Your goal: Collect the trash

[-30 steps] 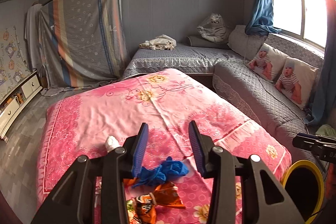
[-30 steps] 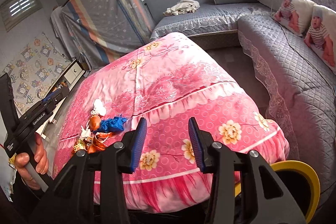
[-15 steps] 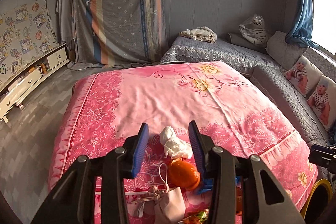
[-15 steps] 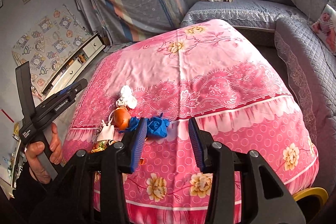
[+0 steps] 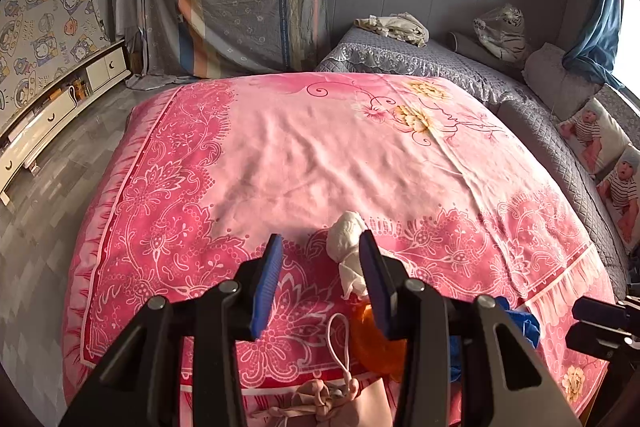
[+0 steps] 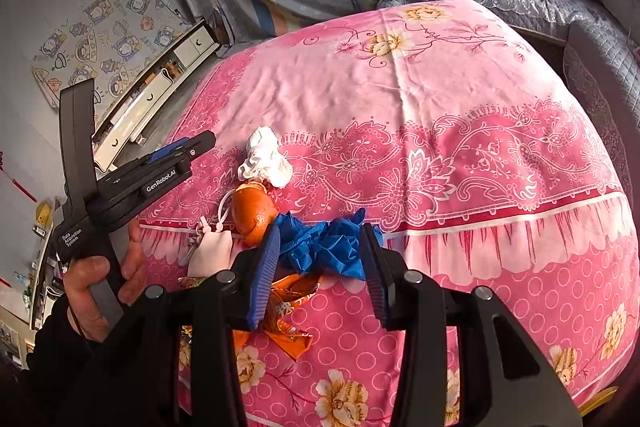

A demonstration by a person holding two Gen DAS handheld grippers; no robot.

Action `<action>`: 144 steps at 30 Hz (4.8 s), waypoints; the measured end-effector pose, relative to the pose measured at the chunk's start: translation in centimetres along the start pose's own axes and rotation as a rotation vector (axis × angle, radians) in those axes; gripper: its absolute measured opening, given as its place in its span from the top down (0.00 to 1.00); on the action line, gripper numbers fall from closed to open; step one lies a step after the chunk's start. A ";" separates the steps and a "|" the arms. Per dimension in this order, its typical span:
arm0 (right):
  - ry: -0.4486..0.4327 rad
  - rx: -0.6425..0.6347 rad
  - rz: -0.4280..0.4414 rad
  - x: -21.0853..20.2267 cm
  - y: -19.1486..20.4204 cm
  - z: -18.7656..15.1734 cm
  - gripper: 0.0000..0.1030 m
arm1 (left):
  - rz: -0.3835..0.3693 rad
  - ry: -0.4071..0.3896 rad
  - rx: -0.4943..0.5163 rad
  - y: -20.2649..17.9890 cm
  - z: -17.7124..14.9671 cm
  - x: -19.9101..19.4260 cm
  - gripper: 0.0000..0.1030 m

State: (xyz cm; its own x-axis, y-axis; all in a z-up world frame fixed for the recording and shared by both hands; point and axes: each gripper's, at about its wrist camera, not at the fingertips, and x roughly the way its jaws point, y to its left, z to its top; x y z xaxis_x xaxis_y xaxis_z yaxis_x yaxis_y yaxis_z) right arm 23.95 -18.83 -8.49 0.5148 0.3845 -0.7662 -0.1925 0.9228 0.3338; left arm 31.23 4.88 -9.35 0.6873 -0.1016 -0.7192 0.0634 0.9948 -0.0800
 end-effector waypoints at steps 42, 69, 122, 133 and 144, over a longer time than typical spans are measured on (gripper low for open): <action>0.166 -0.004 0.033 7.3 -0.4 -1.3 0.63 | -0.047 0.170 0.053 -2.2 -0.3 7.0 0.65; 0.124 -0.005 0.064 5.6 -0.5 -1.5 0.89 | -0.049 0.110 0.071 -2.8 0.2 4.7 0.84; -0.187 0.128 -0.093 -11.6 -7.7 -3.1 0.89 | -0.231 -0.123 0.206 -13.3 0.4 -10.1 0.84; -0.264 0.207 -0.166 -16.8 -11.6 -5.6 0.89 | -0.358 -0.140 0.279 -18.9 -1.3 -12.9 0.84; -0.335 0.294 -0.248 -22.1 -15.5 -9.2 0.89 | -0.483 -0.139 0.360 -24.8 -3.2 -15.0 0.84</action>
State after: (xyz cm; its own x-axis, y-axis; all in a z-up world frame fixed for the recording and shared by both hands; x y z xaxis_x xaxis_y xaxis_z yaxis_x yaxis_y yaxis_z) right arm 7.82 -41.45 -1.80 0.7640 0.0817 -0.6400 0.1880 0.9207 0.3420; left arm 17.05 -18.30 1.18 0.6061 -0.5635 -0.5614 0.6145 0.7798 -0.1193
